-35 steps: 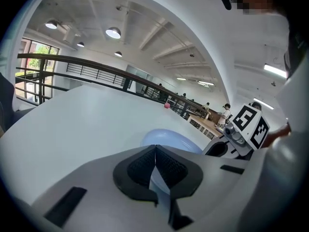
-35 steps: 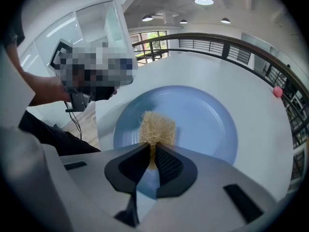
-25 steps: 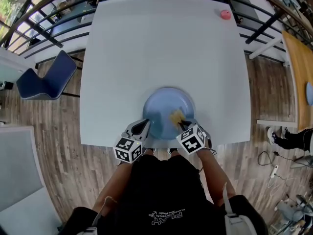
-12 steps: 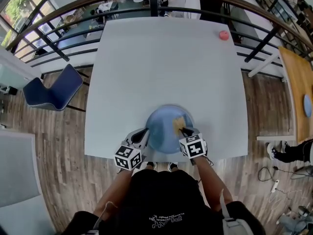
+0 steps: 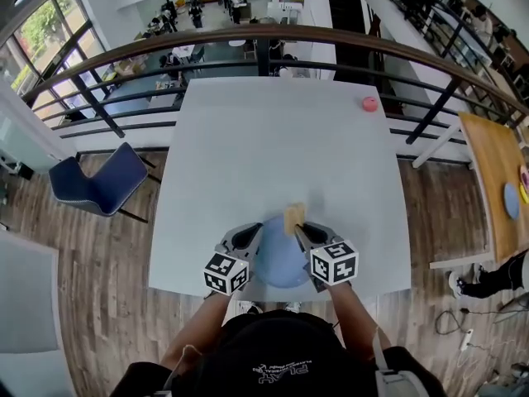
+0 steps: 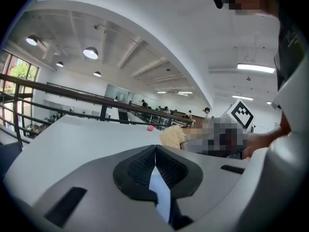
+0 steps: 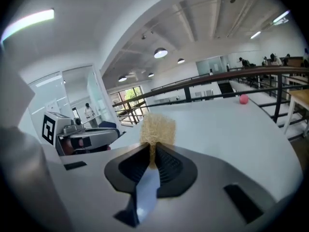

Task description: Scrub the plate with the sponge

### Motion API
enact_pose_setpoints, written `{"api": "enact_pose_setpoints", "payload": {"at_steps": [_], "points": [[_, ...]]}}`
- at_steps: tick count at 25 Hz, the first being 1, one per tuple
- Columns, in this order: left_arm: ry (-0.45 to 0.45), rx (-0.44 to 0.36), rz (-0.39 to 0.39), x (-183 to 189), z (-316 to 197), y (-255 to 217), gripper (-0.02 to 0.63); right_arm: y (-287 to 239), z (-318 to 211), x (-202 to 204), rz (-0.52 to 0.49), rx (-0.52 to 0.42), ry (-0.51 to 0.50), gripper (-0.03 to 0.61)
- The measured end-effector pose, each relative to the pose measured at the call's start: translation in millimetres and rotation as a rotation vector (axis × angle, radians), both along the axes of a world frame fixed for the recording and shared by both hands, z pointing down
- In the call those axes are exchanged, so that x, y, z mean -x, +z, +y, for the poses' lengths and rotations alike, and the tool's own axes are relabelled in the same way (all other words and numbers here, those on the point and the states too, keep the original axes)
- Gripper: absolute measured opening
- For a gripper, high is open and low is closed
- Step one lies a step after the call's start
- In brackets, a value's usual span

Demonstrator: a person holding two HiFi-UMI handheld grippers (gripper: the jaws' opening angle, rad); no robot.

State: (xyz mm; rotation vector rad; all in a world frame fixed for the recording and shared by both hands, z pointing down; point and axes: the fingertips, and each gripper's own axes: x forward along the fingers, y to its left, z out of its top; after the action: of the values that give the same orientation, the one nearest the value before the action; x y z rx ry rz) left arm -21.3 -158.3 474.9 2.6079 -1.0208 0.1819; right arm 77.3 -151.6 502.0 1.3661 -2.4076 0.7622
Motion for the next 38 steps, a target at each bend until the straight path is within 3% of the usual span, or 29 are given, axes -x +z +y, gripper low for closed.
{"api": "enact_pose_setpoints", "payload": {"at_steps": [6,11,16,22,31,38], "points": [[-0.003,-0.202,-0.023,3.4,-27.5,-68.0,0.012,-67.6,-15.4,-0.3,0.151,-0.255,0.014,0.044],[-0.018,-0.31,-0.042,7.8,-51.8,-114.9,0.012,-128.6,-42.9,-8.9,0.131,-0.429,0.085,0.044],[-0.015,-0.404,-0.078,6.6,-54.9,-151.0,0.012,-177.9,-47.4,-13.2,0.088,-0.54,0.13,0.044],[-0.021,-0.413,-0.026,6.3,-42.7,-170.6,0.012,-198.6,-43.8,-8.0,0.136,-0.568,0.117,0.043],[-0.034,-0.414,0.048,6.7,-27.1,-183.7,0.012,-205.0,-23.6,-1.4,0.095,-0.594,0.142,0.043],[-0.049,-0.417,0.055,3.3,-22.4,-184.2,0.012,-203.7,-15.8,-4.2,0.114,-0.596,0.123,0.043]]}}
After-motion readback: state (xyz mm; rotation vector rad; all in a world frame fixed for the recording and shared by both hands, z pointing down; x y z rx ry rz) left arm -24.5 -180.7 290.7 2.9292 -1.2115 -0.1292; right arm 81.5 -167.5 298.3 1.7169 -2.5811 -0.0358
